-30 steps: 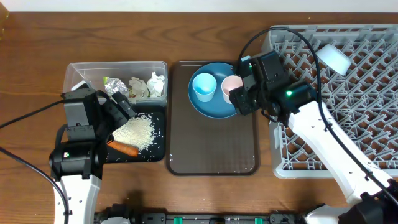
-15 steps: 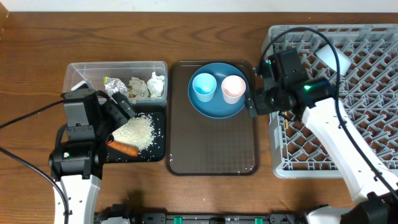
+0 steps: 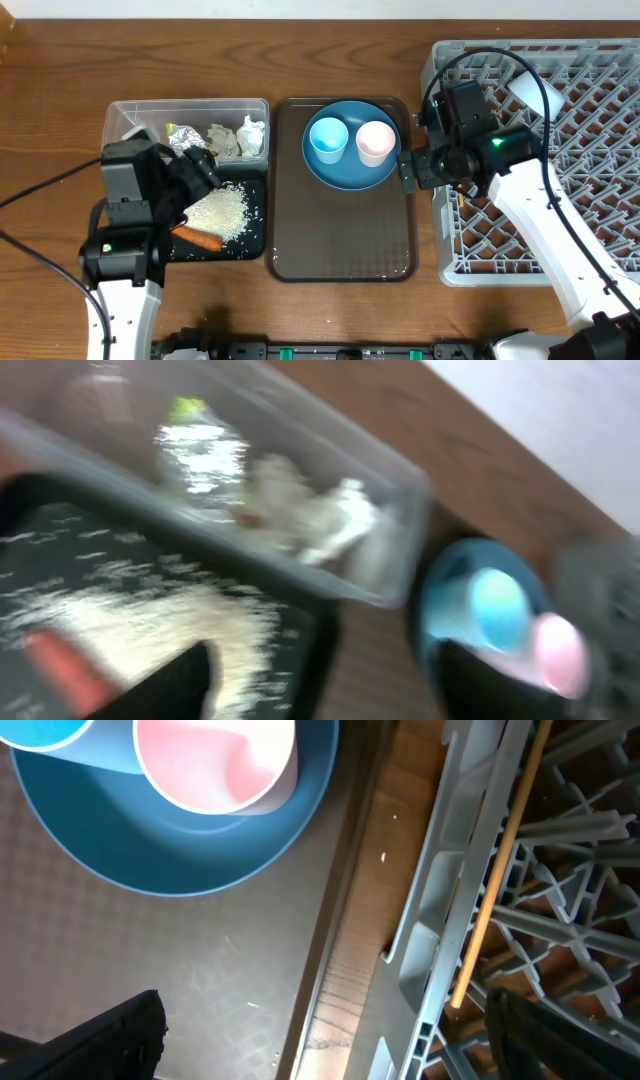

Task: Sort waste into correct bins and load items into the dishwasher rack
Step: 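Reach left gripper to the light-blue cup on the blue plate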

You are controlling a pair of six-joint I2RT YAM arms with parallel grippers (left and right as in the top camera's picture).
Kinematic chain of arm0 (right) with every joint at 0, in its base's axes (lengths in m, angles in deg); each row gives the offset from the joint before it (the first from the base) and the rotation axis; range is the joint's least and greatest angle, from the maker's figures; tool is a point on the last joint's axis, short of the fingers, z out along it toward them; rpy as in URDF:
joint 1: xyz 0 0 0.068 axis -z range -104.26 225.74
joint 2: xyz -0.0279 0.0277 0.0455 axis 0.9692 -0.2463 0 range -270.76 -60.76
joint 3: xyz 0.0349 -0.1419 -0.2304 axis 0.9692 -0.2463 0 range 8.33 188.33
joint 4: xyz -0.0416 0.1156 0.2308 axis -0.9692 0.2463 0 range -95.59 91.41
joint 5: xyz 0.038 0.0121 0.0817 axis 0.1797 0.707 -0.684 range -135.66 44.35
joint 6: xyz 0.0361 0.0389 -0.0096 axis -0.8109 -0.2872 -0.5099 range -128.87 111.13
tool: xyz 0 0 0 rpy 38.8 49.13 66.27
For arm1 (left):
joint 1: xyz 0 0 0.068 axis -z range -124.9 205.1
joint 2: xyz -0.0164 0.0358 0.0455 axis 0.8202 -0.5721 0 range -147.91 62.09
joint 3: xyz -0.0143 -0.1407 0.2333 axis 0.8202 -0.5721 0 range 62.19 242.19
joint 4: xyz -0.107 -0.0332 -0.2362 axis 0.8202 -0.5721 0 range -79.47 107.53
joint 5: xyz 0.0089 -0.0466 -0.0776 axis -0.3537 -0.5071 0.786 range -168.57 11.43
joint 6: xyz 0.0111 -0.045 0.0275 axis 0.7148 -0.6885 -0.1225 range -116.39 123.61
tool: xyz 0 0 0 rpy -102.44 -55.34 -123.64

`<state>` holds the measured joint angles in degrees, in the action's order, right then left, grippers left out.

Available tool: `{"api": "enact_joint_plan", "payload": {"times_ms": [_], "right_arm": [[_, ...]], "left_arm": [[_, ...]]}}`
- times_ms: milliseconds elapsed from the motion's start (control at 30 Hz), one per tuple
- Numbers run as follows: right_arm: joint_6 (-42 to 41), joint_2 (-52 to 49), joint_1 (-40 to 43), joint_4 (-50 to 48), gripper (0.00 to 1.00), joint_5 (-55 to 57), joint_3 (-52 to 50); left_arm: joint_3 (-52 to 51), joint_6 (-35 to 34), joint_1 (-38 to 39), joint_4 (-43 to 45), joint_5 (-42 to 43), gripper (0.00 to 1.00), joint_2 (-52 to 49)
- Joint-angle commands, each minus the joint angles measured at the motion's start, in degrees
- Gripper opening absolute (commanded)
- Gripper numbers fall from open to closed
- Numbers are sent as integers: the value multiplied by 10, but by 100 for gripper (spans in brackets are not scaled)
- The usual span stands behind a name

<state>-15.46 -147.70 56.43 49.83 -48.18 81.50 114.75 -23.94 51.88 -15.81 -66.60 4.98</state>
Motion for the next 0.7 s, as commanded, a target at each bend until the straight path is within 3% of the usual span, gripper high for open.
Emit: {"api": "enact_joint_plan", "payload": {"times_ms": [0, 167, 400, 667], "right_arm": [[-2, 10, -1, 2, 99, 10, 2], [-2, 11, -1, 2, 99, 10, 2], [-2, 10, -1, 2, 99, 12, 2], [-2, 10, -1, 8, 99, 26, 2]], "left_arm": [[10, -27, 36, 21, 90, 59, -31], [47, -61, 118, 40, 65, 52, -109], [218, -62, 220, -38, 3, 53, -279], [266, -63, 264, -14, -54, 52, -404]]}}
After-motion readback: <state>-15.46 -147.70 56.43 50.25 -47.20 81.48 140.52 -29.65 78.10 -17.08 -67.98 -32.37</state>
